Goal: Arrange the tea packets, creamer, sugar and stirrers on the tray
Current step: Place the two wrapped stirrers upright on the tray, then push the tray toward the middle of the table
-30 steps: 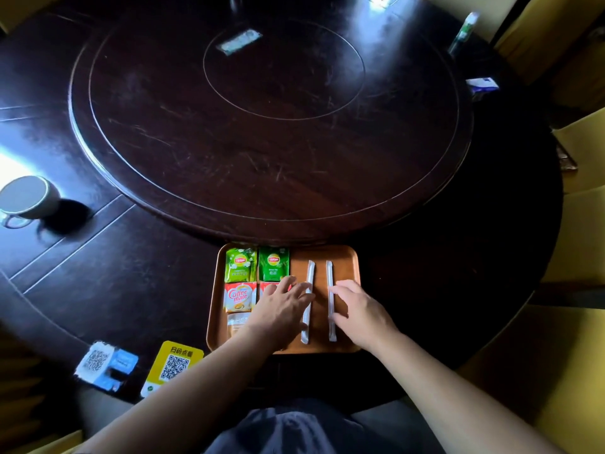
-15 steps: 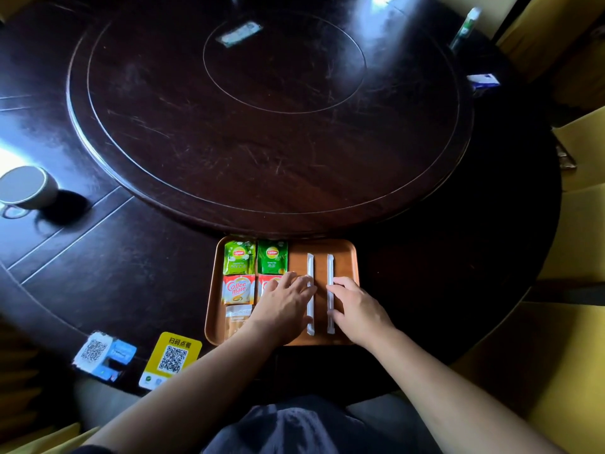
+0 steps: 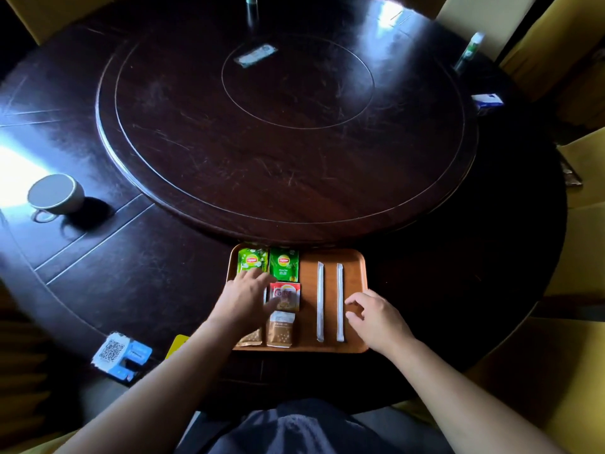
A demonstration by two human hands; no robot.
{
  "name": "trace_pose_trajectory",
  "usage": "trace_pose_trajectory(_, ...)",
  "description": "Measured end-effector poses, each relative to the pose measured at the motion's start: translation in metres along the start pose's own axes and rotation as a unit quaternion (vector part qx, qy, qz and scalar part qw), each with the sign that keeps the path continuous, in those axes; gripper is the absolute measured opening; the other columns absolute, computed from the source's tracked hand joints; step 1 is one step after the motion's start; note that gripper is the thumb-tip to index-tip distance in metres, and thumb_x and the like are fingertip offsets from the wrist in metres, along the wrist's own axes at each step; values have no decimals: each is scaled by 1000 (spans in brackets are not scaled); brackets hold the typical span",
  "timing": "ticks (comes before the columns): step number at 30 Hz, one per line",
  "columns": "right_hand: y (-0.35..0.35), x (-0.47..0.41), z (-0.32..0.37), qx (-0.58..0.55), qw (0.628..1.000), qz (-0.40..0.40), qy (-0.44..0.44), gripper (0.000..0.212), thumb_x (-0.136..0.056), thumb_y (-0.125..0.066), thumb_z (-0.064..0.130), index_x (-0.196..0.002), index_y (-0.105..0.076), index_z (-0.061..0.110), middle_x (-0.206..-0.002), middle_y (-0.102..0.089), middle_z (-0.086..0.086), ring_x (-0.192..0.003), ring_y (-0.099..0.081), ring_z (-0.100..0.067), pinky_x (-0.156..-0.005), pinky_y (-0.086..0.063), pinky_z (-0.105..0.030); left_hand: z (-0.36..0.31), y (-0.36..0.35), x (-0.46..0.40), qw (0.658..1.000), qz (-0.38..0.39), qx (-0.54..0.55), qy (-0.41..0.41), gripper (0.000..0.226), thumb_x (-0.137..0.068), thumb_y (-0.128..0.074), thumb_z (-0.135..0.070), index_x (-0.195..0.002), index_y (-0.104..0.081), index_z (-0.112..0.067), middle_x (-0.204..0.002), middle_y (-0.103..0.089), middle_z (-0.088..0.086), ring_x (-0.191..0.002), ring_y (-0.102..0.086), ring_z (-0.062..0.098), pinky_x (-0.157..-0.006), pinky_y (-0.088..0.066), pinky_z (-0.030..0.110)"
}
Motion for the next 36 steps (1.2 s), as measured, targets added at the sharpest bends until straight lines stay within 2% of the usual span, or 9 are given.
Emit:
trace_pose_trajectory(4,6,-5,-4,-2,999,-28,-33,16,-92,-67,30,-108,-65,29,-101,-55,11,-87,-57,-8,-69,-51,-22,56,18,10,993,-42,53,100,44,-84,-67,-45,-120,-66,-19,-114,-62,7,-110,-56,33,-90,-50,47)
trace_pose_trajectory(7,12,-10,-8,-26,996,-50,-64,18,-91,-68,27,-109,-66,24,-106,-58,4,-88,-59,-13,-64,-42,-21,90,22,17,978,-55,97,176,38,-81,-73,-38,-113,-67,-20,-107,-61,8,-104,-61,34,-89,-52,44)
trace_pose_trajectory(10,15,-15,-19,-66,990,-70,-101,26,-89,-70,25,-114,-63,22,-113,-60,-1,-95,-62,-19,-71,-44,-26,113,16,24,961,-48,138,237,39,-78,-74,-34,-114,-67,-19,-110,-63,9,-101,-65,32,-89,-53,40)
trace_pose_trajectory(13,13,-17,-31,-91,981,-76,-152,33,-87,-71,26,-118,-58,21,-115,-62,-4,-92,-63,-22,-71,-49,-30,122,8,26,954,-42,159,250,37,-76,-74,-35,-110,-69,-22,-107,-70,3,-99,-67,24,-84,-51,34)
trace_pose_trajectory(18,3,-13,-43,-119,970,-54,-203,37,-87,-66,17,-123,-60,14,-114,-68,-8,-91,-63,-24,-71,-45,-29,112,0,24,943,-27,220,249,27,-80,-75,-23,-106,-71,-21,-90,-69,-6,-92,-66,18,-76,-47,28)
trace_pose_trajectory(23,1,-7,-46,-137,965,-44,-221,33,-85,-63,10,-118,-64,13,-112,-69,-8,-94,-66,-27,-70,-47,-29,113,-1,27,935,-22,236,263,25,-78,-72,-15,-103,-72,-19,-92,-72,-2,-90,-67,20,-76,-51,30)
trace_pose_trajectory(26,-4,-2,-42,-142,964,-30,-223,29,-84,-64,10,-113,-64,14,-107,-69,-6,-88,-65,-24,-62,-44,-27,114,1,34,934,-11,233,272,23,-76,-72,-14,-99,-70,-17,-85,-68,-3,-84,-66,21,-71,-51,30)
trace_pose_trajectory(31,-10,4,-26,-146,966,-18,-214,21,-83,-66,12,-103,-62,16,-95,-67,-3,-78,-64,-18,-55,-44,-26,128,2,56,912,-9,277,304,16,-75,-69,-9,-90,-67,-13,-83,-71,6,-71,-71,26,-62,-63,41)
trace_pose_trajectory(36,-2,-5,2,-138,971,-23,-193,21,-84,-68,12,-103,-60,17,-97,-67,-5,-83,-66,-21,-59,-46,-27,145,18,68,896,-33,313,313,15,-77,-66,-1,-89,-67,-10,-79,-71,10,-63,-68,23,-55,-61,35)
Point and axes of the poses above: each hand's wrist, its own x-axis away from the middle knuckle, its own y-axis out of the back of the hand, z = x × y, the point moved 9 cm from there along -x, towards the middle knuckle
